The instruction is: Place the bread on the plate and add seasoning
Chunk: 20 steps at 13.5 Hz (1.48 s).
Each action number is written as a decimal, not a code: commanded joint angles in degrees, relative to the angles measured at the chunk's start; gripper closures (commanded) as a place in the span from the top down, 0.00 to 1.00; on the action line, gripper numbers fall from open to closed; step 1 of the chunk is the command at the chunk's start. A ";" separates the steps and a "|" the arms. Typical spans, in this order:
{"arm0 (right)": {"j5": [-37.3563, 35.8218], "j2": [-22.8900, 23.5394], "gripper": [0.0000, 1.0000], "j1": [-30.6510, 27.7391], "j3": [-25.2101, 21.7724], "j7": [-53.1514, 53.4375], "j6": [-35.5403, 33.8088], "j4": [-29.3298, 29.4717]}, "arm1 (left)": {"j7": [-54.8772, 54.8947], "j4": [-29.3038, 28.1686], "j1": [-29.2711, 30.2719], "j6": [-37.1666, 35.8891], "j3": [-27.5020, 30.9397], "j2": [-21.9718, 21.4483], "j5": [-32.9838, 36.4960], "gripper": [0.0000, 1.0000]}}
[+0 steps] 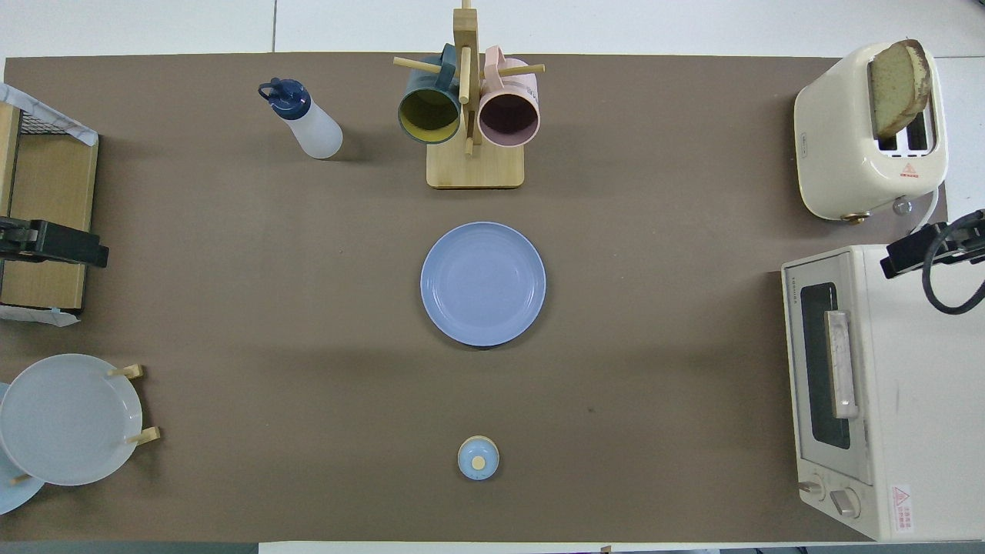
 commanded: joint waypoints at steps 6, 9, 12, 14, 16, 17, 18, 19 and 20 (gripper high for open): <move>0.00 0.34 1.00 -0.79 0.92 0.04 2.90 0.59 | -0.22 -0.71 -0.36 0.22 0.26 -1.03 -0.45 1.00; -0.62 0.08 1.00 -0.08 0.92 0.84 7.89 -0.90 | -0.05 -0.80 -0.45 -0.13 0.26 -1.12 -0.36 1.00; -0.53 0.34 1.00 -0.87 0.92 -0.13 16.76 -2.05 | -0.31 -0.89 -0.71 0.66 0.17 -1.03 -0.36 1.00; -0.36 0.52 1.00 -1.40 0.83 0.13 19.85 -2.13 | -0.49 -2.37 -1.33 3.54 0.17 -1.38 -0.36 1.00; -0.36 0.52 1.00 -1.75 0.83 0.40 27.38 -4.23 | -1.01 -7.79 -2.73 10.38 0.17 -3.48 -0.36 1.00; -0.36 0.17 1.00 -2.45 0.66 -0.12 32.99 -6.42 | -1.89 -11.14 -2.82 14.86 0.09 -4.80 -0.36 1.00; -0.36 -0.10 1.00 -3.67 0.66 -0.13 36.88 -8.62 | -3.03 -15.17 -3.43 19.69 0.09 -6.55 -0.36 1.00; -0.36 -0.19 1.00 -4.20 0.66 -0.74 39.87 -9.77 | -4.08 -19.04 -4.83 24.17 0.09 -7.96 -0.36 1.00; -0.36 0.51 1.00 -4.21 0.66 -2.14 41.64 -9.96 | -4.61 -22.82 -6.06 29.52 0.09 -8.85 -0.36 1.00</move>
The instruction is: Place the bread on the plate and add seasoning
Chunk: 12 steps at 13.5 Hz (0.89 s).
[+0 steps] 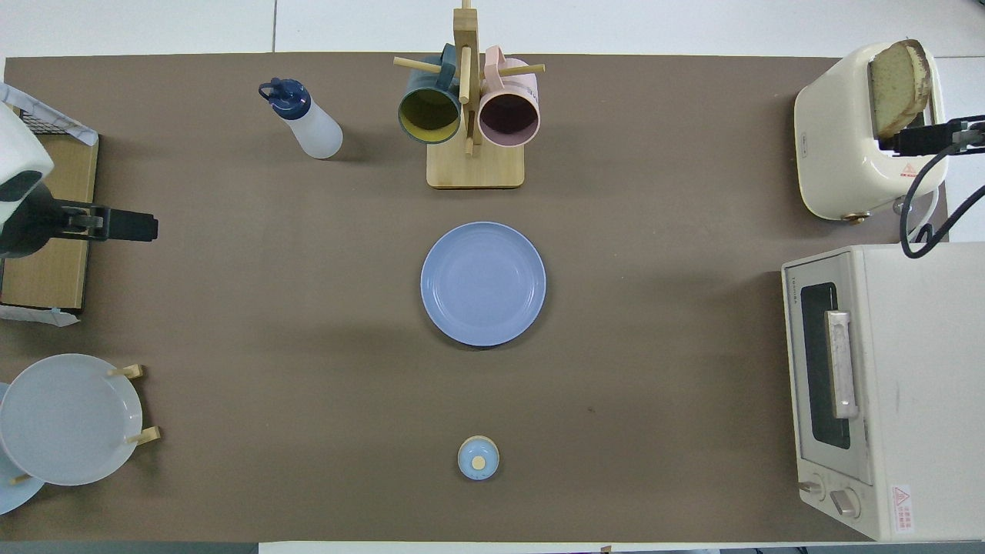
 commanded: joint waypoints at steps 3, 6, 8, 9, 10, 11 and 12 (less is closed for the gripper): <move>0.27 4.27 1.00 -2.44 0.48 -6.55 13.47 -4.46 | -4.71 -18.50 -5.89 22.46 0.46 -5.56 -0.36 1.00; 2.53 9.02 1.00 -4.19 0.66 -7.26 20.51 -3.50 | -5.86 -27.46 -7.48 39.59 0.46 -3.55 -0.36 1.00; 5.53 12.44 1.00 -4.81 0.66 -9.45 21.50 -0.18 | -5.86 -30.47 -8.27 50.84 0.46 1.09 -0.45 1.00; 6.06 13.68 1.00 -4.81 0.66 -9.46 21.77 1.23 | -5.95 -31.52 -8.36 58.47 0.46 4.51 -0.45 1.00; 6.16 13.95 0.97 -4.90 0.66 -9.46 22.99 1.42 | -5.95 -31.97 -8.88 64.20 0.46 7.42 -0.53 1.00; 6.24 14.04 0.84 -4.90 0.66 -9.55 23.69 1.34 | -5.95 -32.06 -9.06 70.61 0.46 11.01 -0.80 1.00; 6.59 14.05 0.82 -5.16 0.66 -9.37 23.79 1.34 | -6.04 -31.98 -9.15 75.98 0.46 14.09 -1.15 1.00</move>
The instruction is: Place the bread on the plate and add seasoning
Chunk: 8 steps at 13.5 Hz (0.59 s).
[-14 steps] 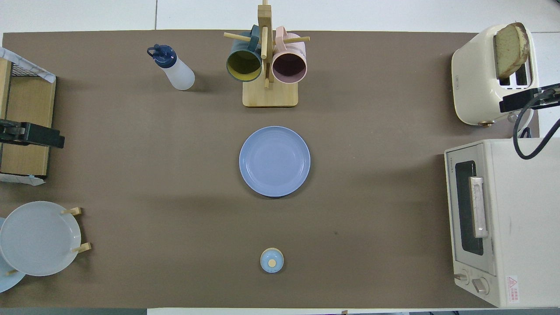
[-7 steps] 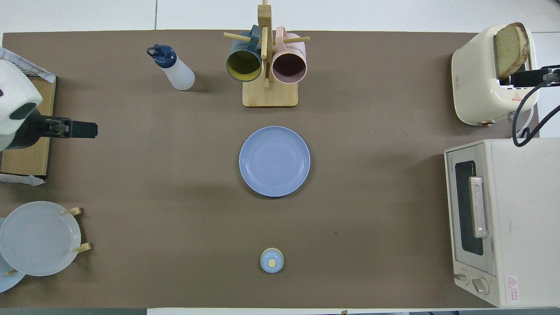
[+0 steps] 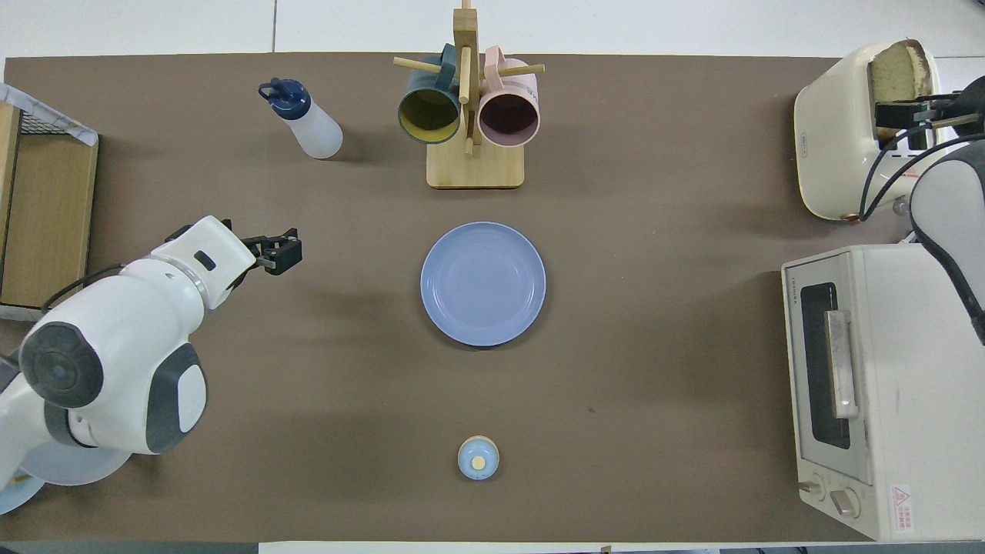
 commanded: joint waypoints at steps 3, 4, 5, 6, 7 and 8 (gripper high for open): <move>2.27 0.68 0.52 -0.97 0.68 -1.41 0.93 1.33 | -0.33 2.66 -4.60 22.79 1.07 15.59 -7.52 1.00; 2.36 0.86 0.34 -1.06 0.68 -1.41 0.93 1.33 | -0.33 5.55 -6.54 22.72 1.77 17.45 -9.03 1.00; 2.36 1.21 0.17 -1.06 0.68 -1.41 0.84 1.42 | -0.16 7.23 -7.25 22.72 2.74 18.78 -9.31 1.00; 2.36 1.21 0.04 -1.06 0.68 -1.41 0.75 1.42 | -0.24 7.94 -8.65 22.72 3.97 20.44 -9.40 1.00; 2.36 1.13 0.00 -1.06 0.68 -1.49 0.40 1.42 | -0.24 9.60 -11.19 22.72 6.76 21.59 -9.40 1.00; 1.75 1.21 0.00 -1.06 0.68 -2.02 -0.12 2.03 | -0.33 10.93 -15.39 22.72 11.58 23.43 -9.49 1.00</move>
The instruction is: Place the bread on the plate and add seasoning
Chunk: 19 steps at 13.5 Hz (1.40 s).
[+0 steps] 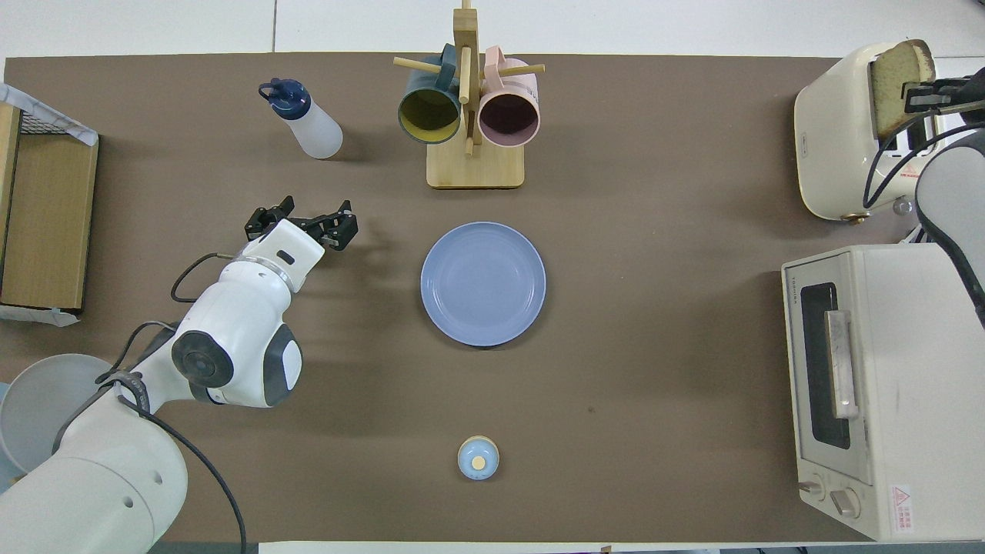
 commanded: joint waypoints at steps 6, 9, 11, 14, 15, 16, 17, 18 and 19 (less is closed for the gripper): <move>1.00 0.27 0.00 1.42 0.95 -0.77 -28.82 15.59 | -0.05 9.31 -18.23 0.91 18.74 8.92 -6.24 1.00; 0.21 -4.47 0.00 6.25 0.95 16.08 -40.55 15.87 | -0.06 12.21 -17.44 0.91 18.74 10.86 -6.24 1.00; 0.73 -6.41 0.00 11.34 0.95 20.25 -41.00 15.87 | -0.14 13.63 -17.44 0.91 18.74 12.79 -6.51 1.00; 1.26 -7.38 0.00 16.88 1.73 21.41 -43.72 15.87 | -0.14 16.01 -17.00 0.91 18.83 13.41 -6.51 1.00; 1.26 -8.34 0.00 18.99 2.35 22.54 -43.47 14.30 | -0.06 16.27 -16.65 0.91 18.83 13.94 -6.42 1.00; 1.35 -8.79 0.00 22.23 2.44 27.16 -42.77 12.63 | -0.14 16.79 -16.47 0.91 18.83 14.29 -6.42 1.00; 3.44 -9.14 0.00 24.35 2.79 33.82 -41.37 11.05 | -0.06 16.97 -16.30 0.74 18.83 14.38 -6.42 1.00; 7.11 -9.32 0.00 26.29 2.79 38.24 -38.14 8.77 | -0.05 17.06 -15.77 0.65 18.83 14.38 -6.24 1.00; 8.20 -9.84 0.00 29.09 2.79 41.33 -31.67 4.75 | 0.03 18.19 -15.59 -0.40 18.83 14.47 -6.07 1.00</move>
